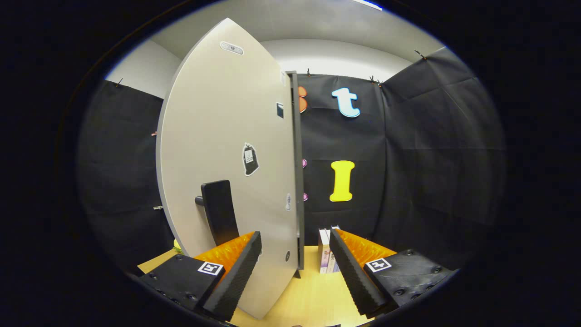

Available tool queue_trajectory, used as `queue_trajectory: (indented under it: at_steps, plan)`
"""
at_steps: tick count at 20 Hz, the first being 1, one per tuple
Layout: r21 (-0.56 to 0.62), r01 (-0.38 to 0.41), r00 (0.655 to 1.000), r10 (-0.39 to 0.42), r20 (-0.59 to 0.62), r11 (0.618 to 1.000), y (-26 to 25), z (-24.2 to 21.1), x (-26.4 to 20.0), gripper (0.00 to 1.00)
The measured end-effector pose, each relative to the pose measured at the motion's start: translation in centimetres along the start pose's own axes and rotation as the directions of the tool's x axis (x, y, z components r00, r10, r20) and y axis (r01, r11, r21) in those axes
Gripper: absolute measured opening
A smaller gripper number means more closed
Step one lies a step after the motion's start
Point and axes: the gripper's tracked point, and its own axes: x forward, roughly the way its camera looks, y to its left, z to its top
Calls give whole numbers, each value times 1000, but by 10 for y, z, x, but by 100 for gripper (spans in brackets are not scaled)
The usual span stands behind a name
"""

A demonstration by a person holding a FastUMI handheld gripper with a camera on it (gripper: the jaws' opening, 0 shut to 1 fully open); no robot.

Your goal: Open the shoe cabinet door, grab the shoes and put them into the shoe cabinet, then close the shoe cabinet door.

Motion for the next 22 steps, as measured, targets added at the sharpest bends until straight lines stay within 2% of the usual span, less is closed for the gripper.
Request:
queue_trajectory:
  at_steps: [10,15,22]
  plan:
    - [24,33,999,-33,-35,999,103,-10,58,98]
    - [9,18,999,-17,-50,1000,170,-20,98,98]
    - [3,29,998,-29,-50,1000,219,-25,105,98]
